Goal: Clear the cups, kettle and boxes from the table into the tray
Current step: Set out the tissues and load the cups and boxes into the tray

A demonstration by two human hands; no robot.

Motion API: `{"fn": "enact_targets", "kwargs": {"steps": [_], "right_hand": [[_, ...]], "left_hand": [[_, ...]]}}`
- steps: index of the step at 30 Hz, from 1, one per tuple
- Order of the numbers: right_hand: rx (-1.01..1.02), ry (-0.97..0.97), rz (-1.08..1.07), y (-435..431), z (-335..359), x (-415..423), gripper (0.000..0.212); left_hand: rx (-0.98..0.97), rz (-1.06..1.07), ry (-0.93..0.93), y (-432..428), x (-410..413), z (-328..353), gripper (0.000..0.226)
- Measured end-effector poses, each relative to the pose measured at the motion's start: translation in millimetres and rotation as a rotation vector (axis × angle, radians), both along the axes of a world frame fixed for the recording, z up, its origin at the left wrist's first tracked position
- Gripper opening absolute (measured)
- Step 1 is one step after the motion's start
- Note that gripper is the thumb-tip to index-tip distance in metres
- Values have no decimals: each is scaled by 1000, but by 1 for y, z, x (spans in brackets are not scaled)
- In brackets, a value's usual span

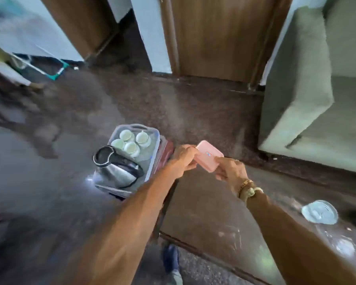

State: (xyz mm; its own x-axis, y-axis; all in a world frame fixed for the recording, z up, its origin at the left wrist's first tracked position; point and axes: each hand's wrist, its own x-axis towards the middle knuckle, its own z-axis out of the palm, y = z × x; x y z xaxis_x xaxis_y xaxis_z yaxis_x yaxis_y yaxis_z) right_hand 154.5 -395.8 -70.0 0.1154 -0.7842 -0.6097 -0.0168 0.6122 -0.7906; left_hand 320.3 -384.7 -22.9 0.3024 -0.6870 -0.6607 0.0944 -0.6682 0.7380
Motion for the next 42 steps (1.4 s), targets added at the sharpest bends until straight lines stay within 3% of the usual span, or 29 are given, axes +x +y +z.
{"fn": "enact_targets", "kwargs": {"steps": [5, 9, 14, 22, 28, 33, 37, 42], "right_hand": [[62, -63, 99, -11, 1, 118, 30], [144, -80, 145, -22, 0, 192, 19], [203, -38, 203, -33, -24, 253, 23], [355, 71, 211, -32, -85, 304, 19], [324, 297, 372, -32, -101, 316, 32], [156, 521, 690, -38, -101, 326, 34], [49, 734, 805, -34, -108, 332, 52], [-72, 905, 796, -28, -107, 339, 49]], "left_hand": [[-47, -14, -79, -8, 115, 10, 10], [-75, -44, -168, -25, 187, 5, 15], [-95, -162, -218, -40, 255, -28, 17], [148, -664, -501, -71, 302, -79, 34], [222, -810, -541, -76, 307, -103, 34], [280, -808, -494, -77, 311, -114, 33], [278, -797, -467, -71, 311, -125, 33], [230, -816, -538, -71, 308, -135, 18]]}}
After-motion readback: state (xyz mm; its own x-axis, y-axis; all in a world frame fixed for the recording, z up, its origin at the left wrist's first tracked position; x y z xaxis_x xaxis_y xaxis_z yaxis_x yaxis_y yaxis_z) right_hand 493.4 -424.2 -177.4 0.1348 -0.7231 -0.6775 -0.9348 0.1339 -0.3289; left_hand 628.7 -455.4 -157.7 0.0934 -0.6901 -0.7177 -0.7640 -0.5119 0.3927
